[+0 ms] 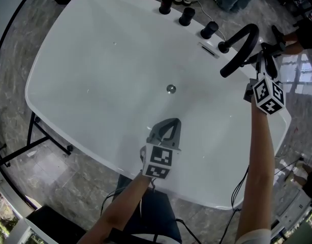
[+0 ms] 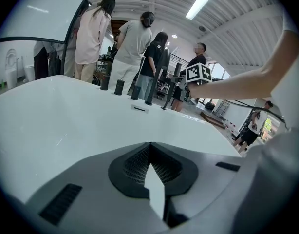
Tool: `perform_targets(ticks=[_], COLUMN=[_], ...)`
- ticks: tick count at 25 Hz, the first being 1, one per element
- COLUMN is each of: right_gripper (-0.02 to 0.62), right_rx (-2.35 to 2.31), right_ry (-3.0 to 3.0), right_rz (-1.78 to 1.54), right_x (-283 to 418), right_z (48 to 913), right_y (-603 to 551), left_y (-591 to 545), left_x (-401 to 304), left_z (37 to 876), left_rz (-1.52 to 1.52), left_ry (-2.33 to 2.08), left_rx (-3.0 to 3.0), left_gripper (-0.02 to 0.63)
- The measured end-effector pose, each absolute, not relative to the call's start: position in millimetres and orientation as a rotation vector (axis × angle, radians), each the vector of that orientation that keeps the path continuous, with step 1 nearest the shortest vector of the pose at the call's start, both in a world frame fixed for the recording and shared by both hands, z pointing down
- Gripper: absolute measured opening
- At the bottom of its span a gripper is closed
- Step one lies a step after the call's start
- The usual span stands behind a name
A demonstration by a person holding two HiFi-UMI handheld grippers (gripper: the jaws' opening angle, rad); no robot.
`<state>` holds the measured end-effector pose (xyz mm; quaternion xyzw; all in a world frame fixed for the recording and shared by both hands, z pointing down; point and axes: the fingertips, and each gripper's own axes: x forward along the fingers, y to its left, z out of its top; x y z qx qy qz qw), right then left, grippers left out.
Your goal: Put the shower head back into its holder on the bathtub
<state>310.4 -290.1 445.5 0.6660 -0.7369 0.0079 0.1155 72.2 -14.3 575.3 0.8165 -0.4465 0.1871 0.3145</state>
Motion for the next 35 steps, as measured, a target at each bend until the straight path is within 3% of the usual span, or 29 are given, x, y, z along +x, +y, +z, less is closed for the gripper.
perform_targets(ticks=[35], right_gripper=[0.124], right_rx=[2.022], right_ry=[-2.126], right_rz=[0.106], right_x=[330.6], right_z=[496.7], right_y=[-302.0], left_y=[-14.2], left_x=[62.4], left_z=[587.4], left_rz=[0.416], left_ry=[-1.167], left_rx=[2.128], left_gripper=[0.002])
